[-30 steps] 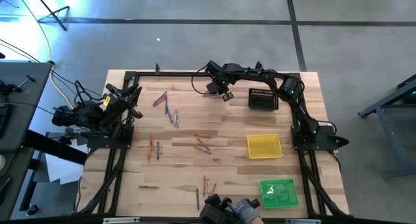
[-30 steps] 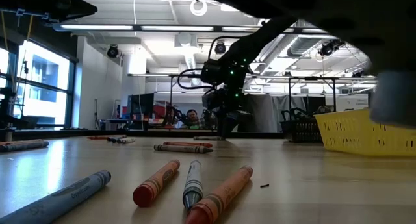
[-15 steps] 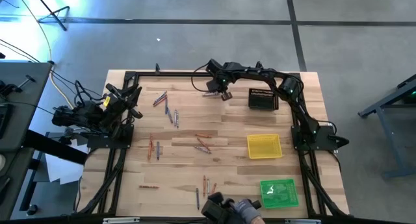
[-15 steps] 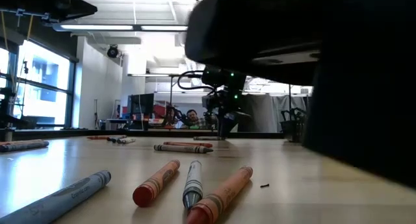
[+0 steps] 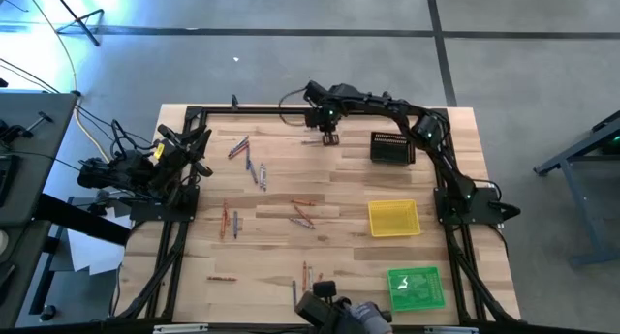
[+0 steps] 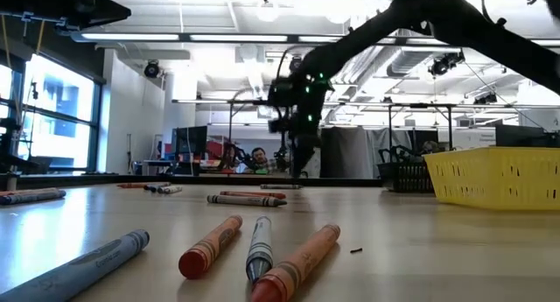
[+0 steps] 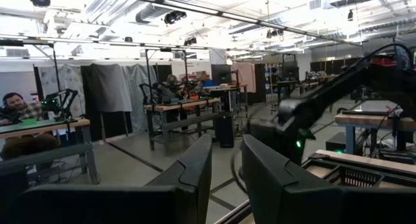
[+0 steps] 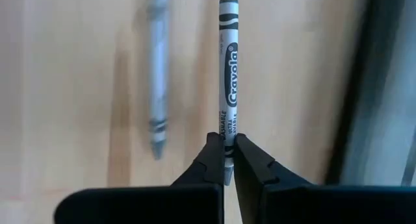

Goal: Sort crayons
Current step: Put the gray crayon into the black basket

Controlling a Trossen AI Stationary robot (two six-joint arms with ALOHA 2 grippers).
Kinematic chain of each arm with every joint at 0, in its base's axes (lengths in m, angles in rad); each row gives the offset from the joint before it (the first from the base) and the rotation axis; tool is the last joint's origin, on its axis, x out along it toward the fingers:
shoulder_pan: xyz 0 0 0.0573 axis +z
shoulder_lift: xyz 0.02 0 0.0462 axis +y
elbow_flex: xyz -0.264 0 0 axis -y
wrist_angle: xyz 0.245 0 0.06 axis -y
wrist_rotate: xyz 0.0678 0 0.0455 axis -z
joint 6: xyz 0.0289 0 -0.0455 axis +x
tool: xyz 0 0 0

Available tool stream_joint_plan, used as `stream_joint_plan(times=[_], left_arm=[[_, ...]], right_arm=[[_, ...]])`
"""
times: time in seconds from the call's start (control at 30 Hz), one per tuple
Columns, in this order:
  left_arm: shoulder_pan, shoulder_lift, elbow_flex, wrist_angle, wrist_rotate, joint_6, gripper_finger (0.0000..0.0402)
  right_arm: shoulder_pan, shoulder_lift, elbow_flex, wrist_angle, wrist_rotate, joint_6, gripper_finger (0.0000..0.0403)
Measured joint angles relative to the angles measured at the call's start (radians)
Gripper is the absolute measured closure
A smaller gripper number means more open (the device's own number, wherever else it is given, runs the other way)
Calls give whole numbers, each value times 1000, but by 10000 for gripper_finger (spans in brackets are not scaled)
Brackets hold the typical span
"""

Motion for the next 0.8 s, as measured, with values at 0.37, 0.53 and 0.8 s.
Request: stream_joint_plan(times=[0.37, 0.53, 0.8], left_arm=[[0, 0, 0, -41, 0, -39, 328], [0, 0, 0, -84, -14, -73, 328], [0, 0, 0, -188, -25, -234, 328]], right_arm=[[-28, -24, 223, -409, -32, 188, 402], [-55, -25, 222, -591, -41, 279, 403], [-89, -45, 214, -651, -42, 347, 403]])
